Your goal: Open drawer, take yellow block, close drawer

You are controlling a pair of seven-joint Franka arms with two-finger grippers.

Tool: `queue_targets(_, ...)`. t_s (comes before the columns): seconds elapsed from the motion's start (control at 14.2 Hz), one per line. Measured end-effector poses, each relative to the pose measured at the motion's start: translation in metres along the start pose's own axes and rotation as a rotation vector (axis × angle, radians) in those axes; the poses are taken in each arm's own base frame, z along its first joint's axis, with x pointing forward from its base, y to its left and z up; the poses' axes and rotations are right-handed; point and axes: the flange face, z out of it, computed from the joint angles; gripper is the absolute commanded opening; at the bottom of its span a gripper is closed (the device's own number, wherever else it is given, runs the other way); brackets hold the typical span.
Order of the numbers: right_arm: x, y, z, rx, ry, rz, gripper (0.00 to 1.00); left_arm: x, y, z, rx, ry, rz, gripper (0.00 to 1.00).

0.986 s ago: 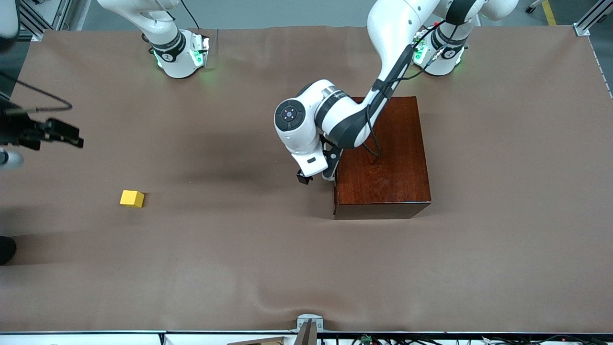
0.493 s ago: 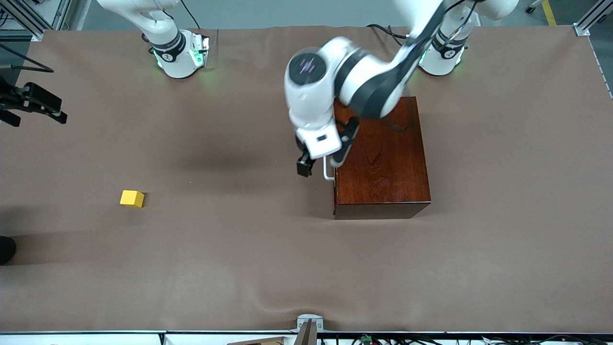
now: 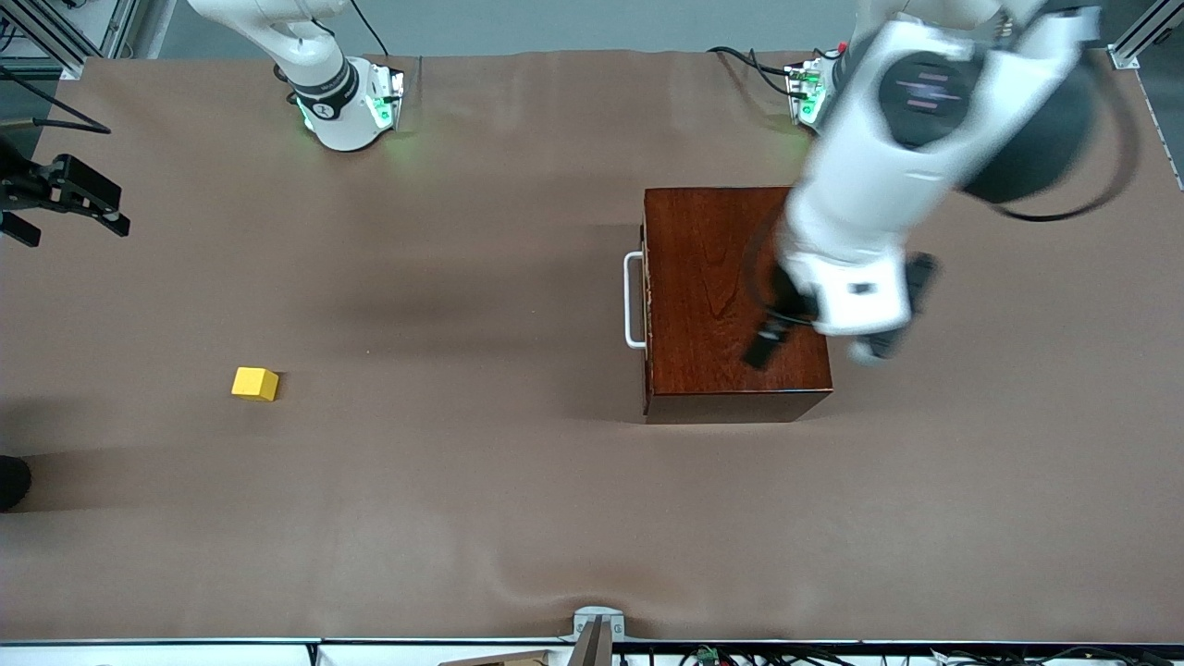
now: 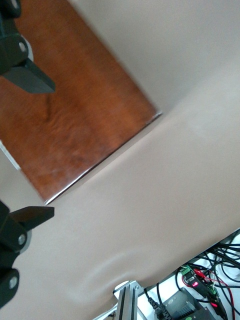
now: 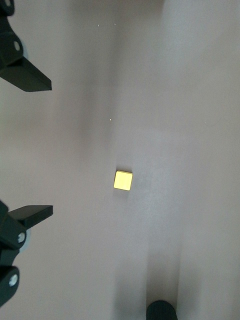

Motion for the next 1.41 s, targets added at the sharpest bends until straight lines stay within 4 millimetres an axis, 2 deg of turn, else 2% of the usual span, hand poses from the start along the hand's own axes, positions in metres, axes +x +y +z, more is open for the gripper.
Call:
queue_targets(0.14, 0.0, 0.001, 0.0, -0.008, 0.0, 0.001, 1.0, 0.043, -0.022, -0.013, 0.005, -0.003, 0.067, 1.0)
queue_targets(0.28, 0.0, 0.001, -0.001, -0.009, 0.003, 0.0, 1.0, 0.075, -0.044, -0.021, 0.039, -0.019, 0.164, 1.0)
queue_targets(0.49, 0.001, 0.0, -0.008, -0.013, 0.022, -0.002, 1.0, 0.11, -0.077, -0.033, 0.076, -0.056, 0.272, 1.0)
queue_targets(0.78, 0.001, -0.001, -0.014, -0.015, 0.034, -0.004, 1.0, 0.127, -0.104, -0.048, 0.098, -0.086, 0.417, 1.0)
queue_targets(0.99, 0.001, -0.001, -0.014, -0.015, 0.034, -0.004, 1.0, 0.136, -0.134, -0.052, 0.107, -0.108, 0.527, 1.0)
queue_targets(1.27, 0.001, -0.001, -0.014, -0.015, 0.035, -0.004, 1.0, 0.136, -0.173, -0.064, 0.122, -0.113, 0.696, 1.0)
queue_targets(1.41, 0.001, -0.001, -0.014, -0.015, 0.035, -0.004, 1.0, 0.127, -0.187, -0.072, 0.121, -0.109, 0.741, 1.0)
